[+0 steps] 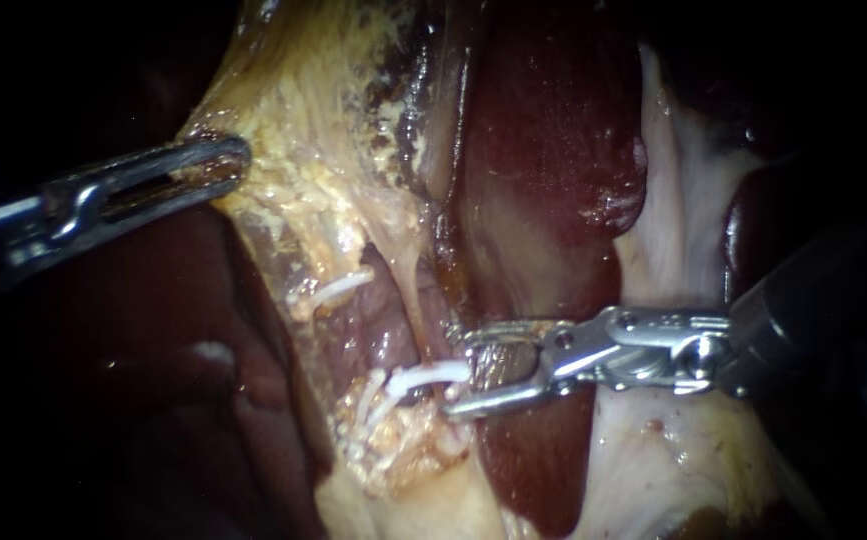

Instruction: Going back first clip right tube

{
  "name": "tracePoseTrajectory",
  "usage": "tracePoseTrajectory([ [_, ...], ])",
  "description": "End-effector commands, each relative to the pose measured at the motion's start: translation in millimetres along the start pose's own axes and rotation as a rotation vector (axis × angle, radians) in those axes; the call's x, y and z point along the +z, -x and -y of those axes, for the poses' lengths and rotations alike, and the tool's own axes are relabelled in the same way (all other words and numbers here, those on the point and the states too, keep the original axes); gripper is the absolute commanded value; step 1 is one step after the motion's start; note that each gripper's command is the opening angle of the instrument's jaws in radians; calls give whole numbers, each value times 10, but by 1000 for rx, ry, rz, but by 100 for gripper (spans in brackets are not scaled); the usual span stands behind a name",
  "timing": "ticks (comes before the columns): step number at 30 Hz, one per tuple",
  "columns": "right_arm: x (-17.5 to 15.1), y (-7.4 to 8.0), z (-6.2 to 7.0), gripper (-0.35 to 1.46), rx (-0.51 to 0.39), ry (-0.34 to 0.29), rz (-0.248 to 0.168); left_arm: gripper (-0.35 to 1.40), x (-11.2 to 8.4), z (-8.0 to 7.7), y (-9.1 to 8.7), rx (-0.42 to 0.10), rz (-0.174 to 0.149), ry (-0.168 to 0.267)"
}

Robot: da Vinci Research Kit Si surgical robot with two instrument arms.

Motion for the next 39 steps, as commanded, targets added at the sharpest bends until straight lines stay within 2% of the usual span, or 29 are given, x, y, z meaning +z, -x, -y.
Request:
tracePoseTrajectory([
  [1,-5,-2,0,60,-2,-2,-2,-35,0,0,0,0,0,0],
  [6,-22,-11,3,60,-42,-11,-14,-35,0,0,0,0,0,0],
  [11,-36,-35,8,60,-90,-22,-52,-35,0,0,-1,0,0,0],
  [15,-44,-49,12,60,-122,-14,-59,-35,1,0,-2,1,1,0],
  [24,-60,-60,12,60,-166,-4,-65,-35,8,-1,-12,4,6,4],
  [28,-61,-60,12,60,-172,-5,-65,-35,26,-1,-32,20,1,-2],
  [35,-64,-62,16,60,-195,-6,-65,-35,69,-10,-72,21,-48,-8],
  [39,-66,-61,16,60,-201,-7,-64,-35,89,-11,-84,27,-64,-12],
])
